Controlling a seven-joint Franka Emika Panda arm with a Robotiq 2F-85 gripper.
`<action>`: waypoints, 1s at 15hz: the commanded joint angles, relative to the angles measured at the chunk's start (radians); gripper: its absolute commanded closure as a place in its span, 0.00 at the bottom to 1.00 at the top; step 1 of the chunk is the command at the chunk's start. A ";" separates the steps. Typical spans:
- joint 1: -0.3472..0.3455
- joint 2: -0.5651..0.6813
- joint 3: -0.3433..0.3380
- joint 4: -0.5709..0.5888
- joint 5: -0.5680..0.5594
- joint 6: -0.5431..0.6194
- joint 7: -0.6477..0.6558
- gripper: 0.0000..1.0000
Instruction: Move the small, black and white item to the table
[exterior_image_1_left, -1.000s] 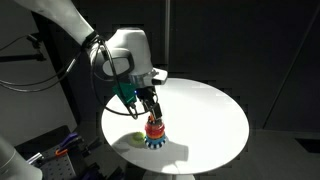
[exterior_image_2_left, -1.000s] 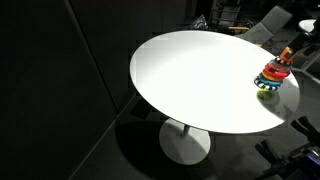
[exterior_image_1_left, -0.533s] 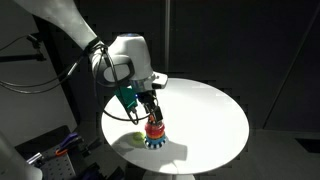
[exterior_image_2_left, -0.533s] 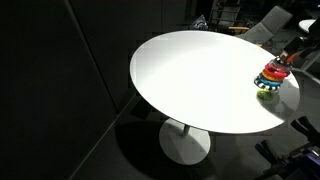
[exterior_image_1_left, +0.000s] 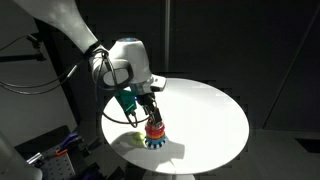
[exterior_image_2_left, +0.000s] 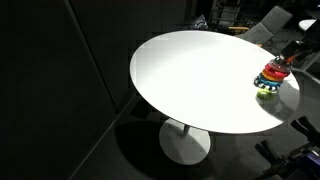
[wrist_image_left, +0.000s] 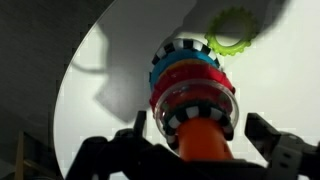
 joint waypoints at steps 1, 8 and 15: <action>-0.008 0.004 0.015 -0.008 0.022 0.031 -0.015 0.00; -0.008 0.011 0.022 -0.003 0.022 0.048 -0.014 0.00; -0.009 0.019 0.025 -0.002 0.022 0.057 -0.014 0.40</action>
